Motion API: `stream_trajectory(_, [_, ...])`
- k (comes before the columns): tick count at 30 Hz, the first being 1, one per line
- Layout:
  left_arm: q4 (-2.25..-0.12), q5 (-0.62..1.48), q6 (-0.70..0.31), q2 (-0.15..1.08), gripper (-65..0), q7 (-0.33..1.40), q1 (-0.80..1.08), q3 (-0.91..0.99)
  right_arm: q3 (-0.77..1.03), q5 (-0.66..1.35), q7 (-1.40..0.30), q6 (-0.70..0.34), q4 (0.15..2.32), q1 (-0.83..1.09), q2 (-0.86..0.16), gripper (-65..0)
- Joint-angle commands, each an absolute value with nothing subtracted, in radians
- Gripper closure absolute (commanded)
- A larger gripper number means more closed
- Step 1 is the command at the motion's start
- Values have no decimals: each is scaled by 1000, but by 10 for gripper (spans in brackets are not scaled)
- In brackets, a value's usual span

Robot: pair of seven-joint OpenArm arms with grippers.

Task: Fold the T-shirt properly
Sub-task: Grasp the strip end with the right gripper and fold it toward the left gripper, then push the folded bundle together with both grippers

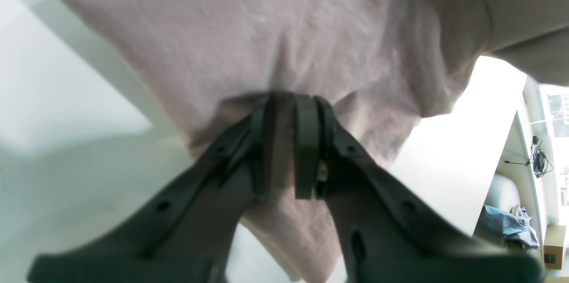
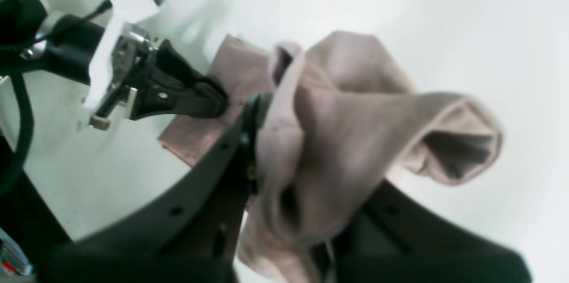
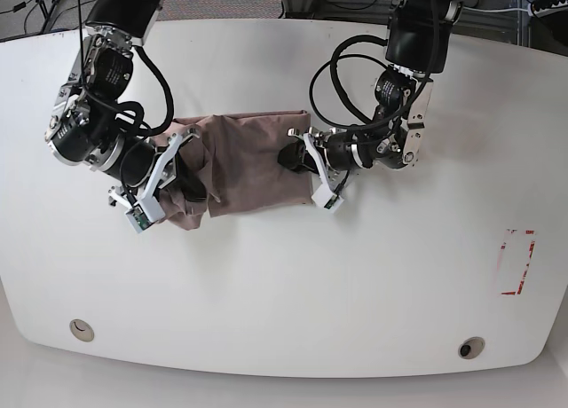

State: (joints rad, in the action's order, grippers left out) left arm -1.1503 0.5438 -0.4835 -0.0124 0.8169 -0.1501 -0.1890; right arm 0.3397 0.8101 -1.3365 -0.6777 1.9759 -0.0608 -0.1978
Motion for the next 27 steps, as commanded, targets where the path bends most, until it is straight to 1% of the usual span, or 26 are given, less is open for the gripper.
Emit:
stream_trajectory(1, [-1132, 417, -441, -7, -79, 928, -133, -196, 343, 835, -1308, -682, 1995, -84, -222, -6])
stream_trajectory(12, [-1129, 418, -441, -13, -79, 928, -134, -196, 337, 955, -1316, -684, 1992, -82, -229, -6])
stream_trajectory(16, [-1129, 418, -441, -13, -79, 928, -134, -196, 341, 970, -1326, -684, 1994, -87, -237, -6])
stream_trajectory(19, [-1129, 418, -441, -13, -79, 928, -134, -194, 358, 975, -1326, -684, 1992, -88, -289, -6])
stream_trajectory(27, [-1129, 415, -441, -13, -79, 928, -134, -194, 384, 981, -1326, -688, 1991, -88, -384, -6])
